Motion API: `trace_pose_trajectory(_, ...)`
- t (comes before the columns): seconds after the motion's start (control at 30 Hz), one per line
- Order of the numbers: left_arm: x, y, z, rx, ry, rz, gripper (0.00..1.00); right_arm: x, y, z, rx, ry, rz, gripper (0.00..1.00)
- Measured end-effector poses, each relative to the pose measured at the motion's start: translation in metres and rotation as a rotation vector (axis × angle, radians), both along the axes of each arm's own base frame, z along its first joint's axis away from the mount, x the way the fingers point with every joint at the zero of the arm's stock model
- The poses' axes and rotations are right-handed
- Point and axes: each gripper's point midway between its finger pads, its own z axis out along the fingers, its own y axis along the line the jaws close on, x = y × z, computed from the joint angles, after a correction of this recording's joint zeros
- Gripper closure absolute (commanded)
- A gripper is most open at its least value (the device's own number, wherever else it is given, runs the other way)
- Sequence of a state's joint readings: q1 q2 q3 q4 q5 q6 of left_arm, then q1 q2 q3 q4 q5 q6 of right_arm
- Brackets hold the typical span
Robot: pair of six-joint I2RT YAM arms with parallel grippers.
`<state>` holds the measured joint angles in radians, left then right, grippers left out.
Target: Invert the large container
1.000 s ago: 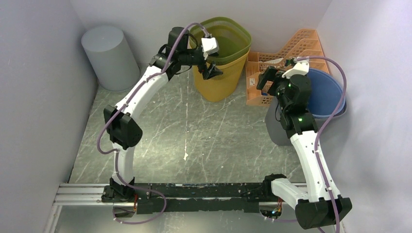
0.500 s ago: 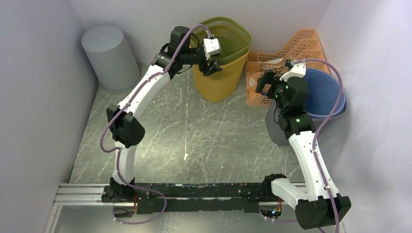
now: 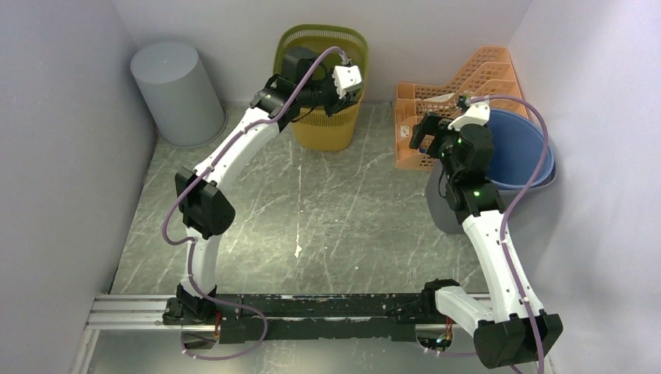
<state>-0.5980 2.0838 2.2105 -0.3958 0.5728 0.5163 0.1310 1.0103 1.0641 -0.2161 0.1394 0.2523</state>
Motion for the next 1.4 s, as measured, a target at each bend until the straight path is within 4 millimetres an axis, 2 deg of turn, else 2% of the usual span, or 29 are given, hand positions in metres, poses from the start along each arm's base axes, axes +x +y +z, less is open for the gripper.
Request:
trace_pose_trajectory(0.1,0.002,0.007,-0.012,0.034,0.037,0.03,0.6,0.001,0.0,0.0,-0.001,-0.006,0.0,0.0)
trace_pose_trajectory(0.23,0.007,0.012,-0.015,0.049,0.037,0.065,0.51,0.001,0.0,0.0,-0.002,-0.009,0.0,0.0)
trace_pose_trajectory(0.27,0.009,0.013,-0.017,0.055,0.039,0.075,0.52,0.001,0.0,0.0,-0.002,-0.009,0.0,0.0)
trace_pose_trajectory(0.37,0.013,0.017,-0.025,0.08,0.039,0.104,0.78,0.002,0.0,0.0,-0.002,-0.011,0.0,0.0)
trace_pose_trajectory(0.47,0.016,0.02,-0.026,0.086,0.035,0.124,0.93,0.002,0.0,0.001,-0.001,-0.014,0.001,0.0)
trace_pose_trajectory(0.87,0.027,0.027,-0.021,0.082,0.025,0.218,0.93,0.003,0.0,0.001,-0.001,-0.016,0.0,0.0)
trace_pose_trajectory(1.03,0.022,0.028,-0.017,0.058,0.052,0.241,0.93,0.003,-0.001,0.0,-0.001,-0.018,-0.004,0.0)
trace_pose_trajectory(1.1,0.016,0.031,-0.011,0.045,0.06,0.246,0.93,0.004,-0.001,0.0,-0.001,-0.022,-0.005,0.0)
trace_pose_trajectory(1.2,0.005,0.033,0.01,0.008,0.049,0.252,0.93,0.004,-0.001,0.0,-0.001,-0.025,-0.005,0.0)
trace_pose_trajectory(1.4,-0.032,0.036,0.084,-0.119,-0.027,0.209,0.93,0.004,-0.001,0.0,0.0,-0.028,-0.005,0.0)
